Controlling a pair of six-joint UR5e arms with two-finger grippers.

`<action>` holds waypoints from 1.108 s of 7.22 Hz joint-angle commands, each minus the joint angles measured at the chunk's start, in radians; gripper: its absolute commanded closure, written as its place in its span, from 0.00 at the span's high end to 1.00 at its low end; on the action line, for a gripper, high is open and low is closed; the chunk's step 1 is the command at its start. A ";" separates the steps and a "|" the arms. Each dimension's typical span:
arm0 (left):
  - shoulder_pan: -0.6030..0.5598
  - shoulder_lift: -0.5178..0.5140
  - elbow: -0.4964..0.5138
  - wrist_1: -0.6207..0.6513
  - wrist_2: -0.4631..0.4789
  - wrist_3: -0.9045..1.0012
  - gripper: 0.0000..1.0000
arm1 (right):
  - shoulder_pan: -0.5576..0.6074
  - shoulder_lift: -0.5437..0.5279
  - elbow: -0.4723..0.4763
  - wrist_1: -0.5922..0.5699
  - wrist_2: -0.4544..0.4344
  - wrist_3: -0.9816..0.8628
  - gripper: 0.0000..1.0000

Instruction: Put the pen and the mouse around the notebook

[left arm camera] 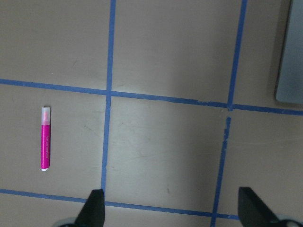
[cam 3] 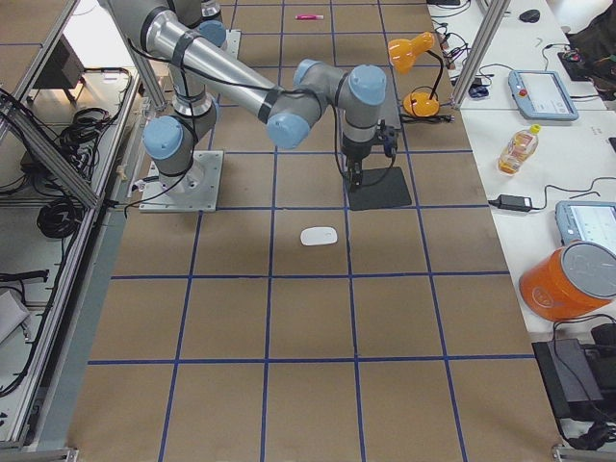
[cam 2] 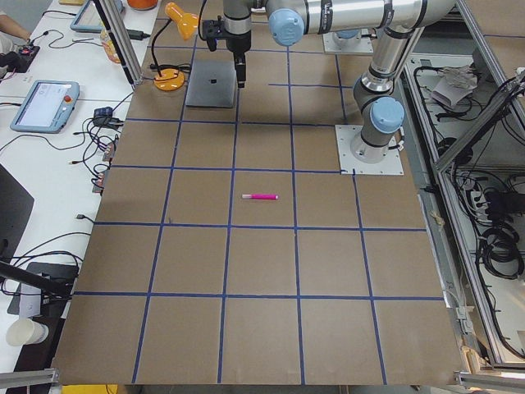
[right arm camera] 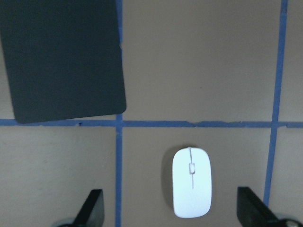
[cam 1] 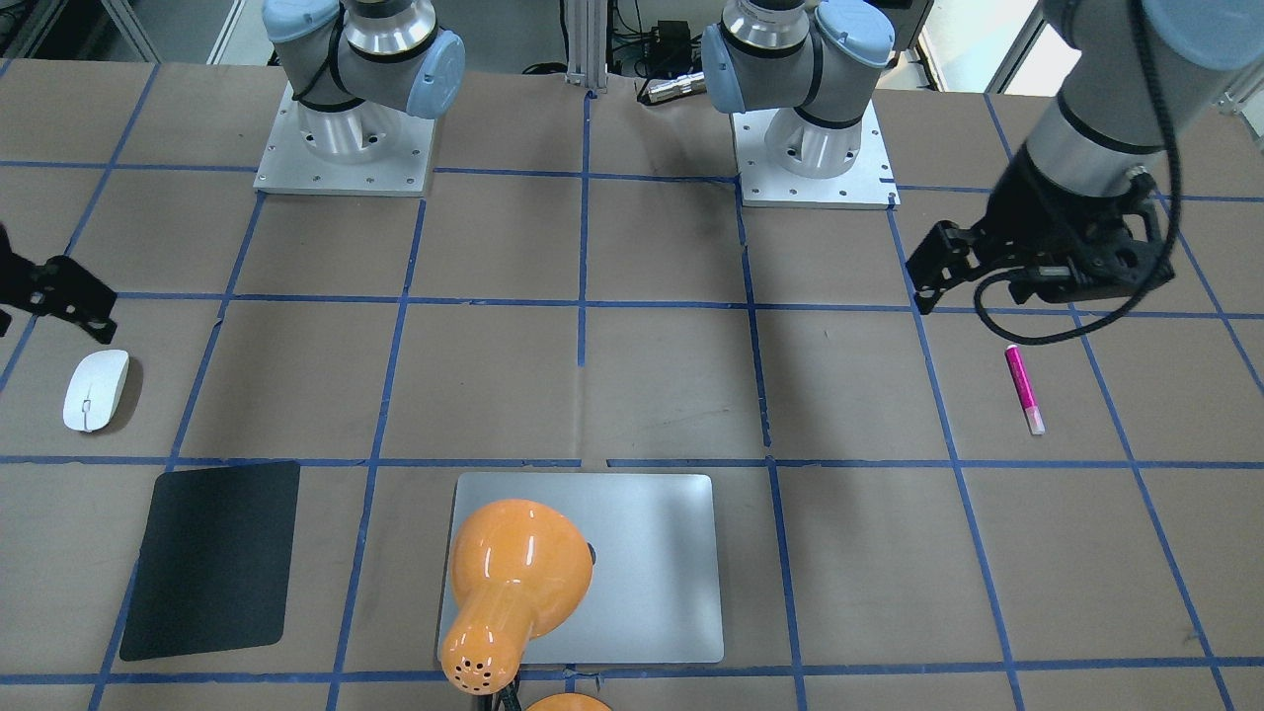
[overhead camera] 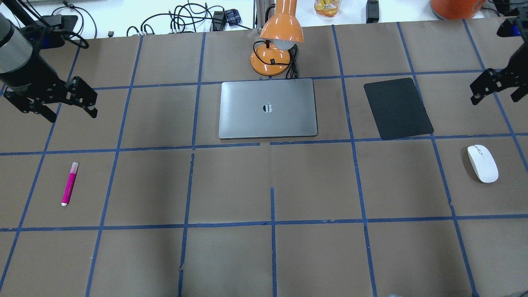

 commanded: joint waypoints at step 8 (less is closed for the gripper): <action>0.304 -0.246 -0.466 0.827 -0.012 0.398 0.44 | -0.102 0.210 0.141 -0.197 0.001 -0.050 1.00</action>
